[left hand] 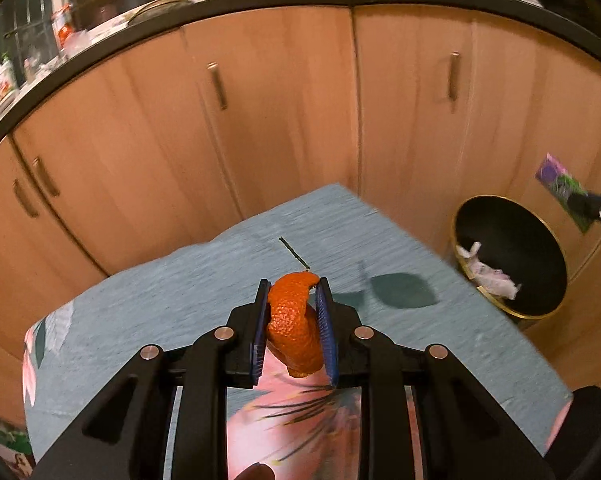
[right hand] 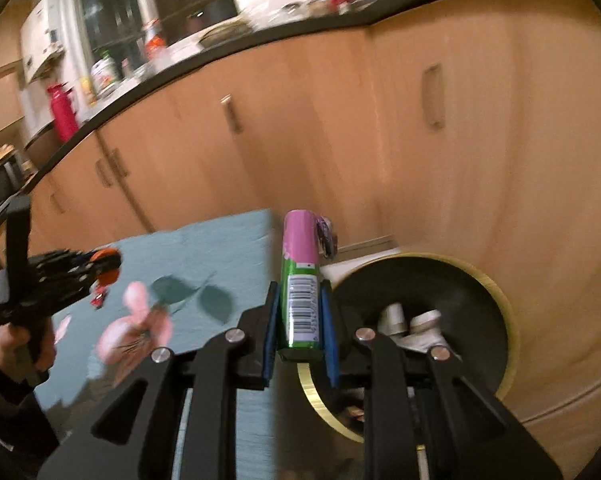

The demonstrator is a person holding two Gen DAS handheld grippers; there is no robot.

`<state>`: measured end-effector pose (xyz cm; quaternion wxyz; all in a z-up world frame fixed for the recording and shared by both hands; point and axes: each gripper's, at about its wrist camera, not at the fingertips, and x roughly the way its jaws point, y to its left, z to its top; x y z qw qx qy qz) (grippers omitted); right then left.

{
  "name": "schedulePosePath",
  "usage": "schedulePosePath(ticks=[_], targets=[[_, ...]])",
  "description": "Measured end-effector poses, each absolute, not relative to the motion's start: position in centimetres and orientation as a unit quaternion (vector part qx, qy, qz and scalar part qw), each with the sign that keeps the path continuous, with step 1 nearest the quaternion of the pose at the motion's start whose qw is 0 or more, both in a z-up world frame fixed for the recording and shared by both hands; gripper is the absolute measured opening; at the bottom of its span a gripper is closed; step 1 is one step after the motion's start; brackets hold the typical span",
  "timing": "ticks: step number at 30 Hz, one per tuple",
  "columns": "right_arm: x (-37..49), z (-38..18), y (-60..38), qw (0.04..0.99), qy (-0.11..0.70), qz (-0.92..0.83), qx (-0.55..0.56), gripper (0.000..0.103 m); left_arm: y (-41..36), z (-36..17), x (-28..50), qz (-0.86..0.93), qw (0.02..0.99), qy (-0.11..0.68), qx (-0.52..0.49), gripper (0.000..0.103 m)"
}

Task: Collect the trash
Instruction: 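Carry the orange and spray can to the bin and release them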

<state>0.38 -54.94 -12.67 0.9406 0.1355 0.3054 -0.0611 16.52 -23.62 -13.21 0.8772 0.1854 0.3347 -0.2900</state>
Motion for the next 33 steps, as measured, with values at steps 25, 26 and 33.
schedulePosePath(ticks=[25, 26, 33], targets=[[-8.0, -15.3, -59.5, 0.938, 0.274, -0.156, 0.141, 0.082, -37.8, -13.8, 12.3, -0.379, 0.831, 0.333, 0.233, 0.022], [-8.6, -15.5, -59.8, 0.937, 0.274, -0.158, 0.146, 0.082, -39.5, -14.1, 11.9, -0.392, 0.823, 0.336, 0.234, 0.022], [-9.9, -17.6, -61.7, 0.928, 0.284, -0.164, 0.175, 0.082, -48.3, -18.3, 10.0, -0.436, 0.776, 0.375, 0.260, 0.024]])
